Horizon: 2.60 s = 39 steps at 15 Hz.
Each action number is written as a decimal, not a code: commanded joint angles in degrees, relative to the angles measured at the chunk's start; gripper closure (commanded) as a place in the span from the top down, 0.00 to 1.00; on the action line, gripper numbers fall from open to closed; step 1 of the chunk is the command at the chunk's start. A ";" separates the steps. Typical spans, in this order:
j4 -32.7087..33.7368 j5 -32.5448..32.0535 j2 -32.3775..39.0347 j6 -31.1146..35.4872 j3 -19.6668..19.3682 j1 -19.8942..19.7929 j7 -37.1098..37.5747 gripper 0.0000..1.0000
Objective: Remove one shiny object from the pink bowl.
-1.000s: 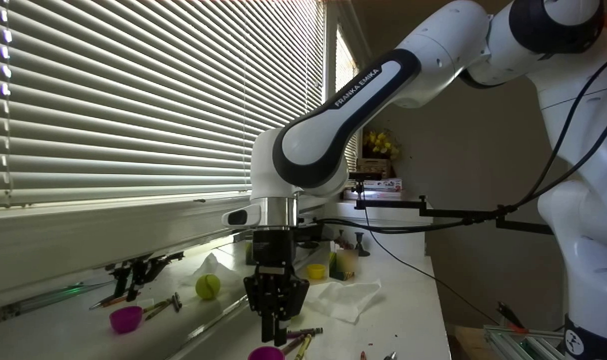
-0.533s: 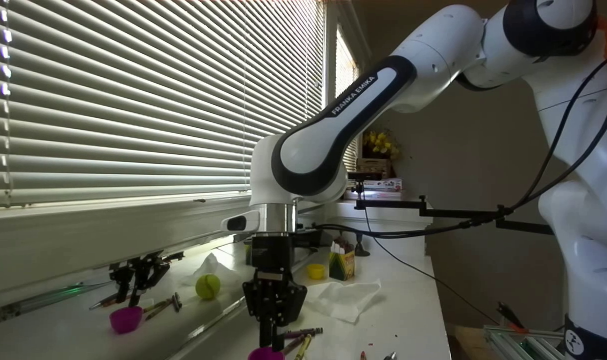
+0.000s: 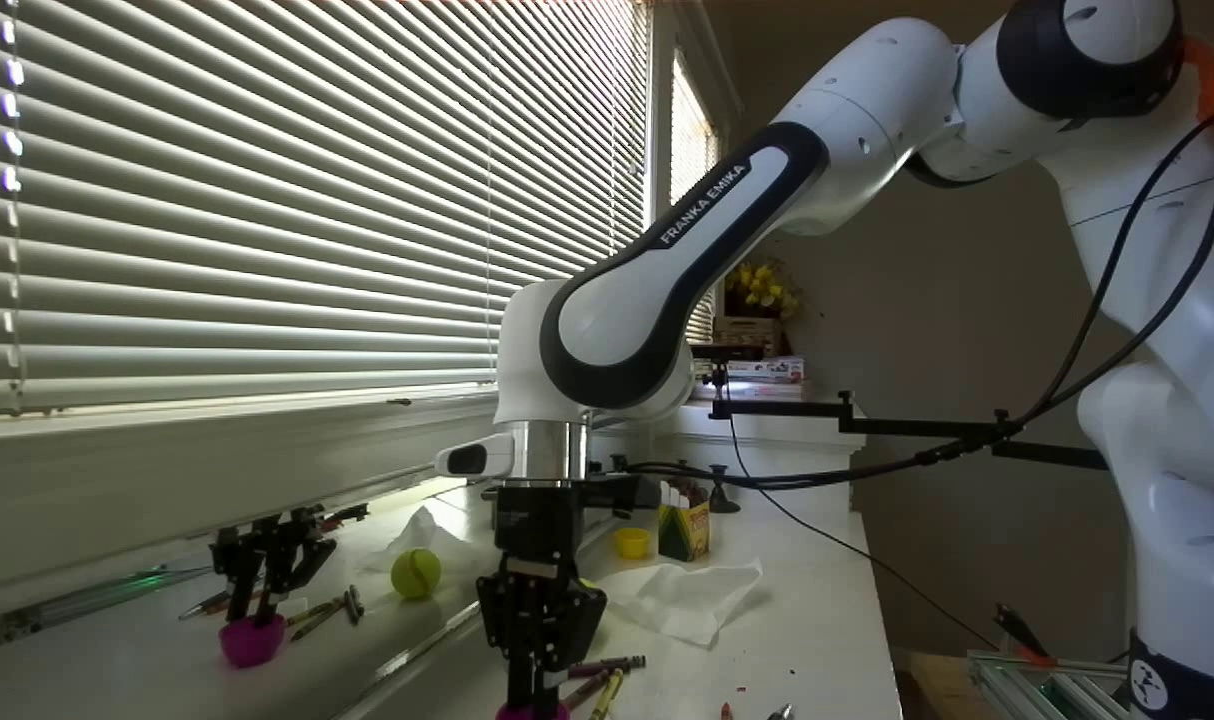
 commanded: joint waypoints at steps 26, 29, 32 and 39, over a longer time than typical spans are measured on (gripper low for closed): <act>1.50 -0.80 5.00 1.56 2.08 -1.72 -3.83 0.35; 1.40 -0.75 5.18 1.28 2.47 -1.49 -4.84 0.36; 1.21 -0.83 5.41 1.24 3.10 -1.12 -5.84 0.29; 1.15 -1.41 5.98 0.84 4.44 -0.37 -7.16 0.15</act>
